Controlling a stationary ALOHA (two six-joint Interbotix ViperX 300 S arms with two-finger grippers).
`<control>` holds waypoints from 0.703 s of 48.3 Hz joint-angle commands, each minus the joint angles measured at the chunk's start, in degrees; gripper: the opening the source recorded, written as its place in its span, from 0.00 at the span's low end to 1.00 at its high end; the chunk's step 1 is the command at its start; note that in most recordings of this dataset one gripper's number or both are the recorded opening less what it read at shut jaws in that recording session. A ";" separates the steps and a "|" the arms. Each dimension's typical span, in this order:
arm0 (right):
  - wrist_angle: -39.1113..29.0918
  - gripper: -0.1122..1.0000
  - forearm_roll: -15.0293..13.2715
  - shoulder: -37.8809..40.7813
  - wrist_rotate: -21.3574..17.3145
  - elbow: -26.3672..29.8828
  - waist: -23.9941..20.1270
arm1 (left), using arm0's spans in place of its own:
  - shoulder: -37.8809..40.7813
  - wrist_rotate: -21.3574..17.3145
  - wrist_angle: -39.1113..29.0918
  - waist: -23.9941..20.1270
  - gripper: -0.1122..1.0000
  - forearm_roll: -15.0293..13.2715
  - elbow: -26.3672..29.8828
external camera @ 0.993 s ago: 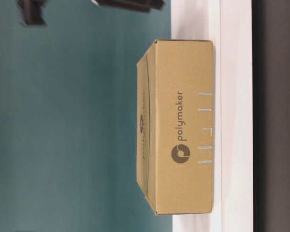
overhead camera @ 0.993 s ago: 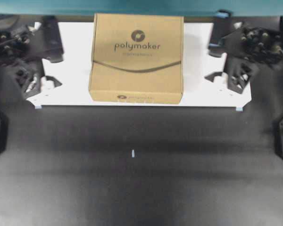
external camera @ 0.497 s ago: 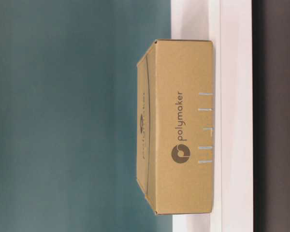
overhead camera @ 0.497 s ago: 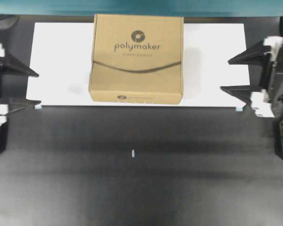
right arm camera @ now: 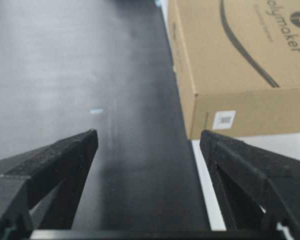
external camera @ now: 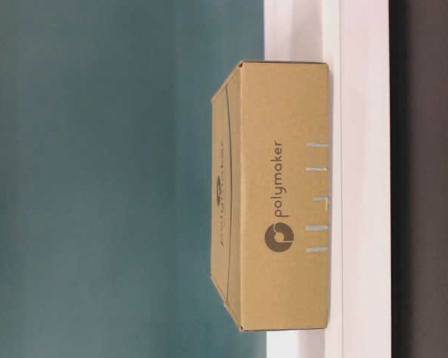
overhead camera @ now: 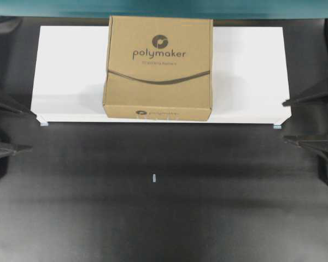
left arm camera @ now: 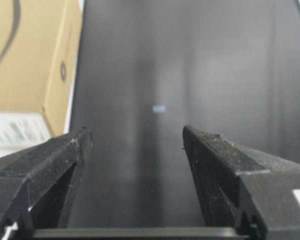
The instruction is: Place the cardboard box on the stand after clamping it between your arms.
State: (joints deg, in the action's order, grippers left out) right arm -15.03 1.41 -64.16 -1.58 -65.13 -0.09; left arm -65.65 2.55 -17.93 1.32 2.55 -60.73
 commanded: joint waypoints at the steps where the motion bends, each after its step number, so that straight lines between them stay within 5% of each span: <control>1: 0.79 0.80 0.00 -1.58 -1.05 -0.26 -0.35 | 0.00 0.18 2.11 0.09 0.74 0.18 0.26; 34: 0.79 0.80 0.00 -3.78 -1.49 -2.02 -0.35 | 0.00 0.18 2.37 0.00 0.74 0.09 -0.79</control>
State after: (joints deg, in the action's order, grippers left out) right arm -14.77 1.41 -68.20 -2.55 -66.97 -0.18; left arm -66.01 2.64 -16.17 1.32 2.55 -61.96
